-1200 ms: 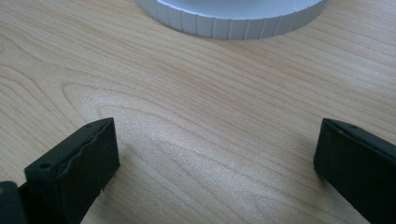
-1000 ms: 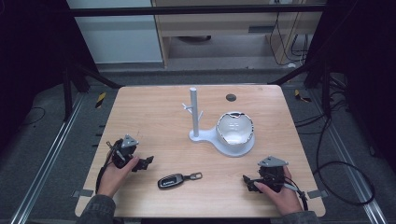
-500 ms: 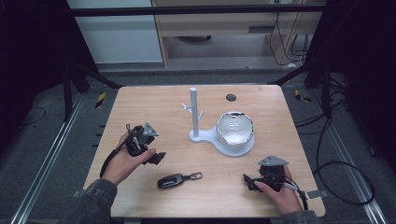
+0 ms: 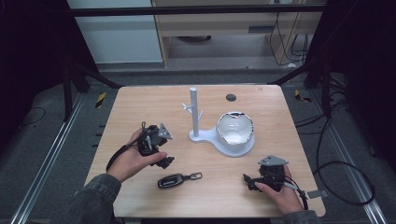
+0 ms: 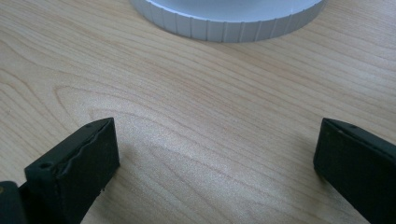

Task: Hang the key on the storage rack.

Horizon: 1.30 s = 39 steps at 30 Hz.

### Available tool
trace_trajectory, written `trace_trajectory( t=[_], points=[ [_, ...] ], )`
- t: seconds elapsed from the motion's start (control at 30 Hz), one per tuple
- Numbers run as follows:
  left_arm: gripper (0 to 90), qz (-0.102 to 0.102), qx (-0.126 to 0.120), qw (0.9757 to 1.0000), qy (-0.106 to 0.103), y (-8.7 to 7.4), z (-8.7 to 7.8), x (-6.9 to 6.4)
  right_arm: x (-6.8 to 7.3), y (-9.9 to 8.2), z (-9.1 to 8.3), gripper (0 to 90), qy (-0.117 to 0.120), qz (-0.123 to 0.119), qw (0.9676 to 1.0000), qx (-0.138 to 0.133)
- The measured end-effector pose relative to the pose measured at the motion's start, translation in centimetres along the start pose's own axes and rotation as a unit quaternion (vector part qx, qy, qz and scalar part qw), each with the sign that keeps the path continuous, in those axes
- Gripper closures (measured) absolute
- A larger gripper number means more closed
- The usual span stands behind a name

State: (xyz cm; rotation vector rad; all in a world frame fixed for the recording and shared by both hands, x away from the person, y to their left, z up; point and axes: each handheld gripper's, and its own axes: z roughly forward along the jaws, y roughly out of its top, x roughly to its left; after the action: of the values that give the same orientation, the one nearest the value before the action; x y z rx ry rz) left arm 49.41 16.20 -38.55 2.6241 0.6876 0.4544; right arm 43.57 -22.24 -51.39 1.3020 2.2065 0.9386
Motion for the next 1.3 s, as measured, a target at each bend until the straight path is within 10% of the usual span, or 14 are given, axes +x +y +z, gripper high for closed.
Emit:
trace_trajectory(
  t=[0.37,0.63,1.3],
  points=[
    [6.3,0.030,0.053,0.9979,-0.025,1.8,1.0,-1.9,-0.1,0.0,0.0,0.5,0.001,-0.005,1.0000,0.002],
    [8.5,0.048,0.110,0.9913,-0.055,2.9,2.8,-3.7,-0.1,0.0,0.0,0.5,0.001,-0.004,1.0000,0.002],
    [25.9,0.061,0.134,0.9845,-0.096,4.4,4.9,-4.2,0.0,0.0,-0.1,0.5,0.003,0.001,1.0000,0.001]
  ],
)
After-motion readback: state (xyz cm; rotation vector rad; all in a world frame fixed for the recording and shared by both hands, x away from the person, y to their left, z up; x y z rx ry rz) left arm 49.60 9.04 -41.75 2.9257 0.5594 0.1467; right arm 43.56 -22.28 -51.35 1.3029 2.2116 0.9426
